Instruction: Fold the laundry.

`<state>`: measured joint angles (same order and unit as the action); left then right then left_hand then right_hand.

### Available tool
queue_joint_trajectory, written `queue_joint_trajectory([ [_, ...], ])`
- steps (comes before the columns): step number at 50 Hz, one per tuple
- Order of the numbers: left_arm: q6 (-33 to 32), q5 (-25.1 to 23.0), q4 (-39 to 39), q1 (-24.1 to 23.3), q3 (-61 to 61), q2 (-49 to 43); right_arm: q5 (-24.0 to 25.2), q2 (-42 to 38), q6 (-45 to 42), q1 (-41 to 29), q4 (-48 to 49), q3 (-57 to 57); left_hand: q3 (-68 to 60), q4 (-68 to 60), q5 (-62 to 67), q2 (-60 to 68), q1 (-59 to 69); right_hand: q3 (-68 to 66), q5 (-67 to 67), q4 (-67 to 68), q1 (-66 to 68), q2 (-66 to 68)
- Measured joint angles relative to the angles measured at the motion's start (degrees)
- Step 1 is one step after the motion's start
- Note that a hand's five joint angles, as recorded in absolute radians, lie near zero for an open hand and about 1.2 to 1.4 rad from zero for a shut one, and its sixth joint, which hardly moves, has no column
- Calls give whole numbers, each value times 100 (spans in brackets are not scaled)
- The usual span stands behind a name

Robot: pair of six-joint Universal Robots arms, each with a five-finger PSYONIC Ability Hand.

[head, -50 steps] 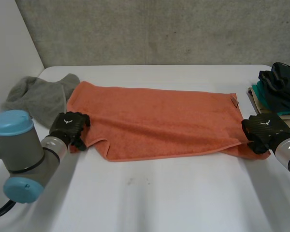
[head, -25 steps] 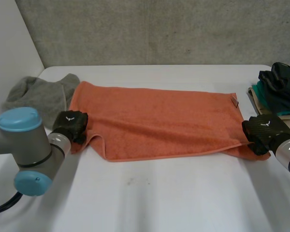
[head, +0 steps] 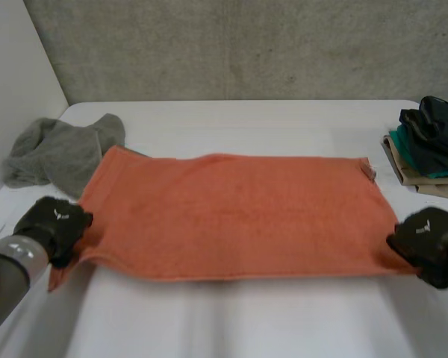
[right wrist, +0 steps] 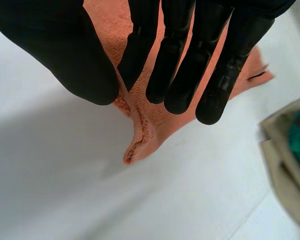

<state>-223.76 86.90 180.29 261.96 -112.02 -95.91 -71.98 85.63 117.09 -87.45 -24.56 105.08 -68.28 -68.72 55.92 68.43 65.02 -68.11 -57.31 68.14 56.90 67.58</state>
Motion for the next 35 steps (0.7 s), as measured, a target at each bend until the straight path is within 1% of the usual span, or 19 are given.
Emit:
queue_joint_trajectory([
  [1,-264,-44,-395,27,-70,141,11,126,-283,94,-359,58,0,0,0,0,0,0,0,0,0,0],
  [3,-454,-111,-746,23,-111,226,32,215,-494,186,-583,98,0,0,0,0,0,0,0,0,0,0],
  [7,-645,-279,-1154,-17,-106,256,77,284,-706,303,-672,117,0,0,0,0,0,0,0,0,0,0],
  [10,-668,-328,-1192,-32,-73,222,86,275,-723,317,-620,109,0,0,0,0,0,0,0,0,0,0],
  [13,-673,-410,-845,-107,348,-292,44,-165,-526,240,172,-178,0,-1,0,0,0,0,0,0,0,0],
  [14,-671,-412,-812,-114,386,-337,38,-209,-504,229,229,-206,0,-1,0,0,0,0,0,0,0,0],
  [15,-659,-413,-633,-159,606,-575,0,-458,-371,153,530,-374,0,-1,0,0,0,0,0,0,0,0],
  [17,-642,-409,-425,-221,896,-862,-58,-755,-206,42,842,-586,0,-1,0,0,0,0,0,0,0,0],
  [18,-642,-409,-425,-221,896,-862,-58,-755,-206,42,842,-586,0,-1,0,0,0,0,0,0,0,0],
  [19,-629,-401,-257,-279,1164,-1111,-112,-961,-93,-49,1048,-748,0,-1,0,0,0,0,0,0,0,0],
  [20,-629,-401,-257,-279,1164,-1111,-112,-961,-93,-49,1048,-748,0,-1,0,0,0,0,0,0,0,0],
  [22,-607,-378,11,-380,1656,-1532,-304,-1494,156,-324,1577,-1214,0,-1,0,0,0,0,0,0,0,0],
  [24,-557,-269,337,-501,2324,-2058,-525,-2005,275,-583,2121,-1693,0,-2,0,0,0,0,0,0,0,0],
  [25,-557,-269,337,-501,2324,-2058,-525,-2005,275,-583,2121,-1693,0,-2,0,0,0,0,0,0,0,0],
  [26,-526,-133,532,-562,2746,-2382,-633,-2317,304,-720,2462,-1990,0,-2,0,0,0,0,0,0,0,0],
  [28,-505,40,711,-617,3169,-2709,-710,-2617,311,-831,2775,-2275,0,-2,0,0,0,0,0,0,0,0],
  [30,-495,220,858,-667,3558,-3010,-745,-2824,309,-900,2978,-2470,0,-2,0,0,0,0,0,0,0,0],
  [32,-492,395,989,-712,3979,-3343,-784,-3222,297,-1010,3341,-2862,0,-2,1,0,0,0,0,0,0,0],
  [35,-494,531,1103,-745,4408,-3687,-789,-3543,284,-1079,3617,-3186,0,-2,0,0,0,0,0,0,0,0],
])
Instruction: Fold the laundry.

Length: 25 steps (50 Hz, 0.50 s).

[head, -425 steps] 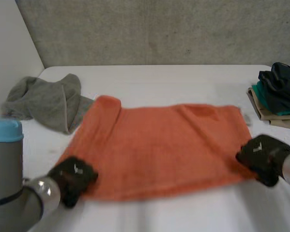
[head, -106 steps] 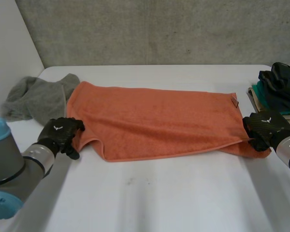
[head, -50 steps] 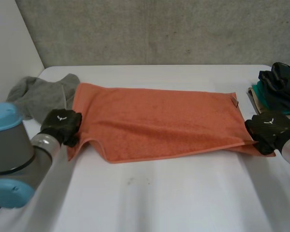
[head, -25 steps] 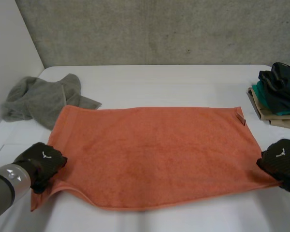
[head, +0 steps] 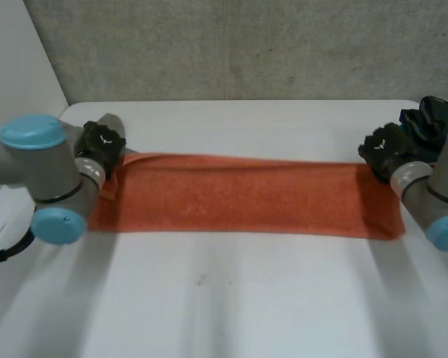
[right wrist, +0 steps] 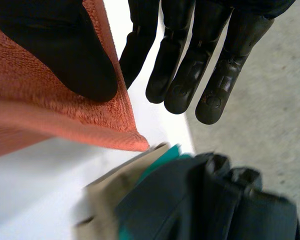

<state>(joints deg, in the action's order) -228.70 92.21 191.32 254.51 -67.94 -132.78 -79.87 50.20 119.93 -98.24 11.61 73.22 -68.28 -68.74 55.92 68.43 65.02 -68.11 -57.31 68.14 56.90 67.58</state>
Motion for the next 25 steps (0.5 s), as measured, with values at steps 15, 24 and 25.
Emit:
queue_joint_trajectory([
  [15,-220,229,1088,-155,685,-837,34,-1488,234,-300,1404,-1530,5625,5710,-5313,-5671,-5421,5594,5346,-5475,-4532,-5496],
  [24,-180,236,1273,-205,-682,180,-32,-284,1346,-248,862,-679,5627,5713,-5313,-5686,-5421,5594,5346,-5475,-4532,-5496],
  [25,-177,217,1264,-205,-818,279,-18,-151,1449,-238,751,-566,5627,5713,-5313,-5686,-5421,5594,5346,-5475,-4532,-5496],
])
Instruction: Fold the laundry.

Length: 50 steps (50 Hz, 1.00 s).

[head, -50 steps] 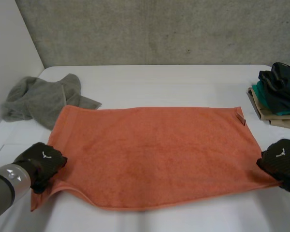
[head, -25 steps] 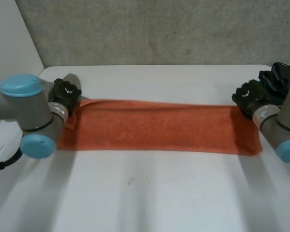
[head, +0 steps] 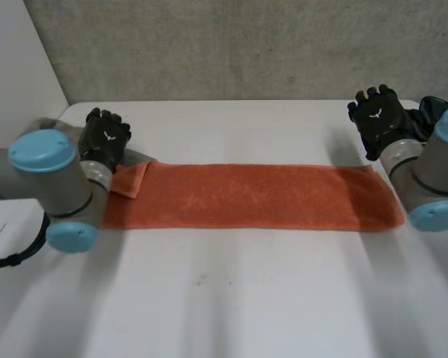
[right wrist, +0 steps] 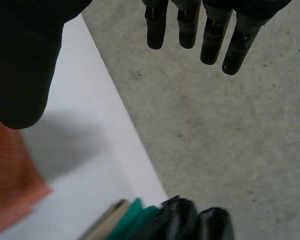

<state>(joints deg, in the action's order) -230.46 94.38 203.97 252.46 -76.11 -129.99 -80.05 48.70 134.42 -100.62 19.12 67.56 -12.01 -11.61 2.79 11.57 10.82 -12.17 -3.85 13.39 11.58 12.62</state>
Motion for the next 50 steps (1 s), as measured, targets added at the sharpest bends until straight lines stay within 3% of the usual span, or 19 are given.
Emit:
queue_joint_trajectory([
  [6,31,-406,-46,25,-950,579,273,790,529,215,-1107,820,0,0,0,0,0,0,0,0,0,0],
  [11,5,-701,-5,78,-1035,508,543,1004,595,420,-1700,1232,0,0,0,0,0,0,0,0,0,0],
  [28,8,-707,332,699,1519,-1268,701,1023,541,661,-1852,1930,0,-4,0,7,17,0,0,0,0,0],
  [34,138,-519,391,797,1979,-1374,699,1190,556,685,-1807,2154,0,0,0,0,5,0,0,0,0,0],
  [40,551,-381,378,770,1651,-932,734,1539,572,821,-1721,2504,0,0,0,0,0,0,0,0,0,0],
  [50,1191,-378,342,474,-137,220,1077,1715,519,1322,-1697,2743,0,0,0,0,0,-139,-39,15,19,15],
])
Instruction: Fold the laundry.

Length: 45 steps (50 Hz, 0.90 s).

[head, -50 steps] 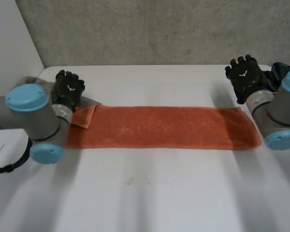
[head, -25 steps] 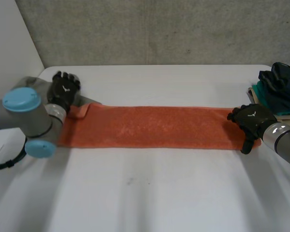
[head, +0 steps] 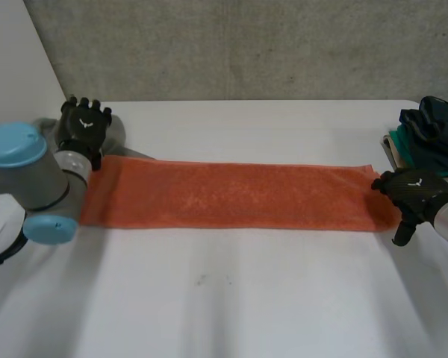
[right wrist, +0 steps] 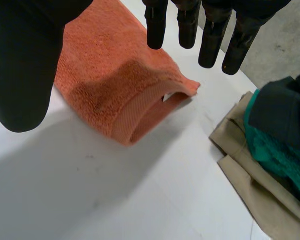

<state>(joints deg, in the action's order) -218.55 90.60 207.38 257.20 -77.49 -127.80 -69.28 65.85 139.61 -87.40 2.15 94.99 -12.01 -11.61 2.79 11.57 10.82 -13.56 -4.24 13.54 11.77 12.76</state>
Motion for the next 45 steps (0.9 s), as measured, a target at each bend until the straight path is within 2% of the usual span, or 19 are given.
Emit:
queue_joint_trajectory([
  [7,351,-23,4,-140,-929,675,195,-101,-24,218,107,-23,0,0,0,0,0,-445,-362,443,336,500],
  [18,451,-29,24,-219,-1278,913,272,-596,-35,289,692,-115,0,0,0,0,0,-1302,-1136,1302,1102,1329],
  [19,447,-27,24,-220,-1293,908,277,-751,-56,291,802,-153,0,0,0,0,0,-2208,-1986,2165,1880,2290],
  [22,443,-26,25,-219,-1303,906,279,-841,-87,292,846,-186,0,0,0,0,0,-2208,-1986,2165,1880,2290],
  [23,440,-24,25,-218,-1314,911,271,-925,-154,297,860,-230,0,0,0,0,0,-4755,-4463,4694,3941,4888],
  [24,439,-23,26,-217,-1321,917,262,-944,-188,304,858,-251,0,0,0,0,0,-5101,-4850,5078,4213,5241],
  [30,436,-18,29,-213,-1379,1033,169,-913,-381,474,810,-303,0,0,0,0,0,-5452,-5255,5454,4521,5475],
  [37,444,-26,25,-173,-1600,1437,119,-378,-825,1169,726,-189,0,0,0,0,0,-5452,-5290,5455,4524,5475],
  [42,452,-34,21,-115,-1889,1801,86,-42,-1612,1700,710,-218,0,0,0,0,0,-5452,-5298,5455,4524,5475],
  [45,454,-37,21,-68,-2046,1957,76,45,-1956,1708,710,-260,0,0,0,0,0,-5452,-5307,5455,4524,5475],
])
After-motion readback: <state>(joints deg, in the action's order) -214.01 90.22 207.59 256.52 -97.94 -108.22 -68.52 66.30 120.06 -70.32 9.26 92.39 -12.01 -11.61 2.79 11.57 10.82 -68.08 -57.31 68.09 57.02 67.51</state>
